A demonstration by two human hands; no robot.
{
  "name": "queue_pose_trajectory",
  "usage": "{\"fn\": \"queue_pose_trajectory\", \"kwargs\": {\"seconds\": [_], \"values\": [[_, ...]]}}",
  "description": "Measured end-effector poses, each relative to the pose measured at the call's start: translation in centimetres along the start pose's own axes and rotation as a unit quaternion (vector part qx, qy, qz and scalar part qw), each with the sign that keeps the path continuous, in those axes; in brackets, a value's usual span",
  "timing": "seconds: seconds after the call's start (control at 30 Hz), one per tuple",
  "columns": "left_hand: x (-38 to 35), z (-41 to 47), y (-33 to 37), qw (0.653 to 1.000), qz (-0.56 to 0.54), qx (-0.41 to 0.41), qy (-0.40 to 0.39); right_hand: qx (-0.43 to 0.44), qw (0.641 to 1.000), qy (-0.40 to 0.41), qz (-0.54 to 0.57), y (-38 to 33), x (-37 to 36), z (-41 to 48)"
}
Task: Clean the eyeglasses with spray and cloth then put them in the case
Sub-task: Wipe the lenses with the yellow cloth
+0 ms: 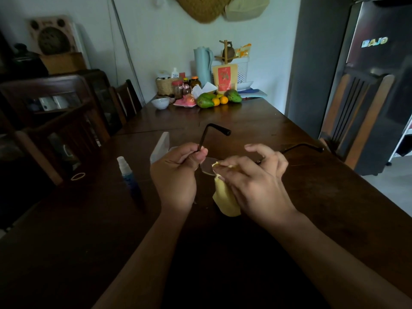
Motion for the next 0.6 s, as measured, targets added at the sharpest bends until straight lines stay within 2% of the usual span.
{"fn": "queue_pose_trajectory", "kwargs": {"seconds": [0.17,0.37,0.6], "values": [[0.0,0.1,0.0,1.000,-0.001,-0.006,-0.002,0.036,0.998,-0.007,0.043,-1.2,-0.2,0.2],[0.0,0.1,0.0,1.000,-0.001,-0.009,0.002,0.020,1.000,0.005,0.015,0.2,0.1,0.0],[-0.2,0.0,0.0,1.000,-0.019,-0.004,0.004,0.039,0.998,0.005,0.039,-1.2,-0.8,0.2]]}}
Point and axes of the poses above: each hand's wrist, its own z-axis towards the middle knuckle, its own x-axis out of the back of the hand, y = z × x, the point moved 8 cm from there along z, towards the middle knuckle, and after that the axes turned 2 degrees about x, right-handed, at the moved point
